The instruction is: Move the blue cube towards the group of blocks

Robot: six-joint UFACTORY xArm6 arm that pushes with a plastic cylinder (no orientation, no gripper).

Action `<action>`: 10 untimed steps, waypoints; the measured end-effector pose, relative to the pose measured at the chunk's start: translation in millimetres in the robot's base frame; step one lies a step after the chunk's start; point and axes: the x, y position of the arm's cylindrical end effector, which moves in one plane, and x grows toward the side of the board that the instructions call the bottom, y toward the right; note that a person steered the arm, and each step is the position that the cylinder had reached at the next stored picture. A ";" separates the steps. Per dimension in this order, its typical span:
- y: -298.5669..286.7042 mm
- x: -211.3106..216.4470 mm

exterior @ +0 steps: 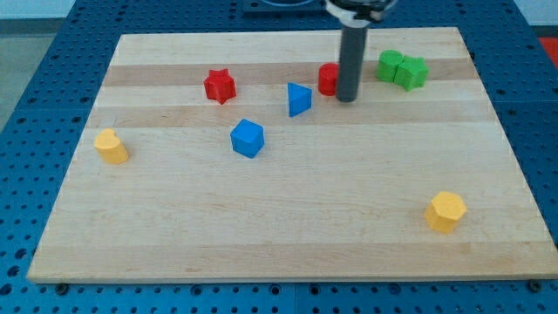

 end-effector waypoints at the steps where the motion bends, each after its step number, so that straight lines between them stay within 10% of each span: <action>1: 8.3 -9.6; 7: -108.5 -47.6; 10: -54.5 33.0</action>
